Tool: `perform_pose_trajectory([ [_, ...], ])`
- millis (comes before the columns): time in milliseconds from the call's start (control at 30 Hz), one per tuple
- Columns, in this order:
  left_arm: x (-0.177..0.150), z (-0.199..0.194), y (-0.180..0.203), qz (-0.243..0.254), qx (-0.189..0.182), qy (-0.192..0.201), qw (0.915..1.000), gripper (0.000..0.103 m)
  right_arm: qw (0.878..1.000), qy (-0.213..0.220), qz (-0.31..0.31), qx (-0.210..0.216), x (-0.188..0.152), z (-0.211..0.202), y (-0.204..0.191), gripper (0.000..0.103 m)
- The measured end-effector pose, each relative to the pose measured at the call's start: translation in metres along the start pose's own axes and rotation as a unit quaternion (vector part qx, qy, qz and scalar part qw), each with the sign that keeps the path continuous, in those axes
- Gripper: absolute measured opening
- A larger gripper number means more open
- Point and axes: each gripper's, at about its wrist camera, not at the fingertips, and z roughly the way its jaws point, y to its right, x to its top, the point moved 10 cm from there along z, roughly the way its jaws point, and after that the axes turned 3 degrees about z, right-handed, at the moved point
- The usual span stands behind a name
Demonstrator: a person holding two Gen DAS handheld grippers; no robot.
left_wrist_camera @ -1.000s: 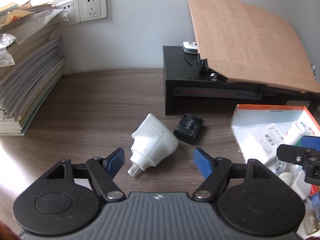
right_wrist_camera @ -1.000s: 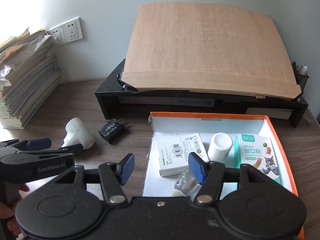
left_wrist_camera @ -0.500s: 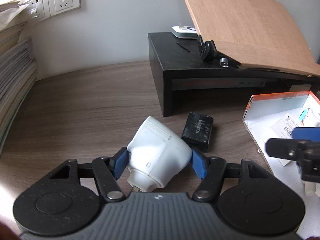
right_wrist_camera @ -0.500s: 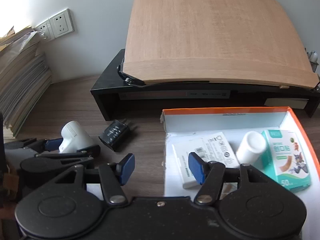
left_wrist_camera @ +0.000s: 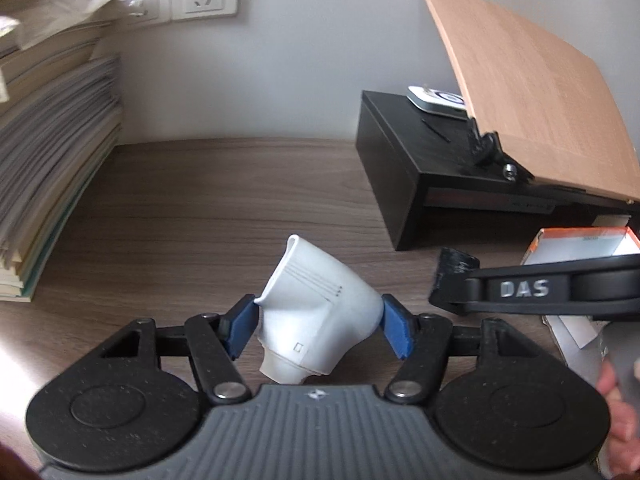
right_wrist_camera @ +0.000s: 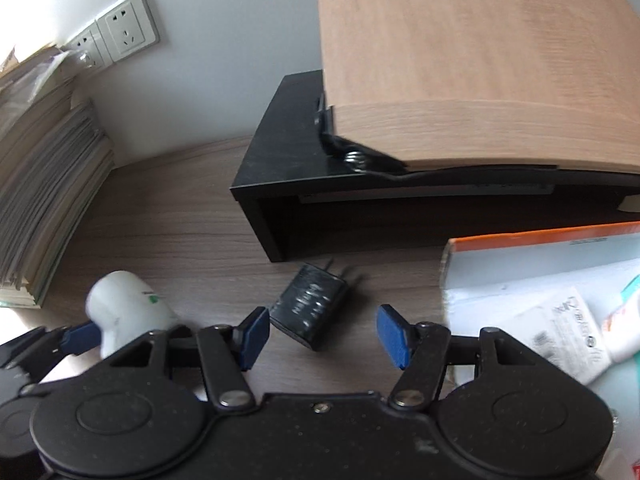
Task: Organize rigid objects
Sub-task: 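Grasp the white plug adapter with left tool while right tool grasps black charger, then carry the white adapter with left tool while right tool carries black charger over tray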
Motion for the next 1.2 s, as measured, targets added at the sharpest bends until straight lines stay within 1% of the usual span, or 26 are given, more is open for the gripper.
perform_pose_trajectory([
  [67,0.001,-0.004,-0.006,-0.004,0.003,0.002,1.0000,0.067,1.000,-0.001,0.004,-0.013,0.000,0.006,-0.005,0.073],
  [133,0.002,-0.008,-0.012,-0.008,0.005,0.006,0.9999,0.067,1.000,-0.005,0.005,-0.025,-0.001,0.013,-0.007,0.069],
  [167,0.003,-0.009,-0.014,-0.010,0.006,0.007,0.9999,0.067,0.999,-0.004,0.002,-0.033,-0.001,0.016,-0.007,0.069],
  [233,0.004,-0.011,-0.017,-0.013,0.008,0.009,0.9999,0.067,0.999,0.002,-0.013,-0.047,-0.001,0.016,-0.009,0.065],
  [300,0.003,-0.011,-0.019,-0.018,0.009,0.009,0.9998,0.067,0.998,0.007,-0.024,-0.062,-0.002,0.015,-0.009,0.044],
  [500,0.001,-0.015,-0.019,-0.022,0.008,0.010,0.9997,0.067,0.998,0.021,-0.023,-0.059,-0.005,0.001,-0.002,0.043],
  [733,0.003,-0.026,-0.008,-0.028,0.009,0.018,0.9994,0.067,0.998,0.037,-0.043,-0.034,-0.013,-0.037,0.004,0.043],
  [900,0.001,-0.039,0.005,-0.032,0.011,0.024,0.9991,0.067,0.998,0.045,-0.046,-0.029,-0.018,-0.059,0.014,0.043],
  [1000,-0.001,-0.048,0.015,-0.032,0.014,0.028,0.9990,0.067,0.997,0.057,-0.049,-0.022,-0.020,-0.074,0.020,0.043],
  [1200,-0.004,-0.067,0.042,-0.028,0.017,0.034,0.9989,0.067,0.995,0.077,-0.053,-0.018,-0.024,-0.104,0.039,0.043],
])
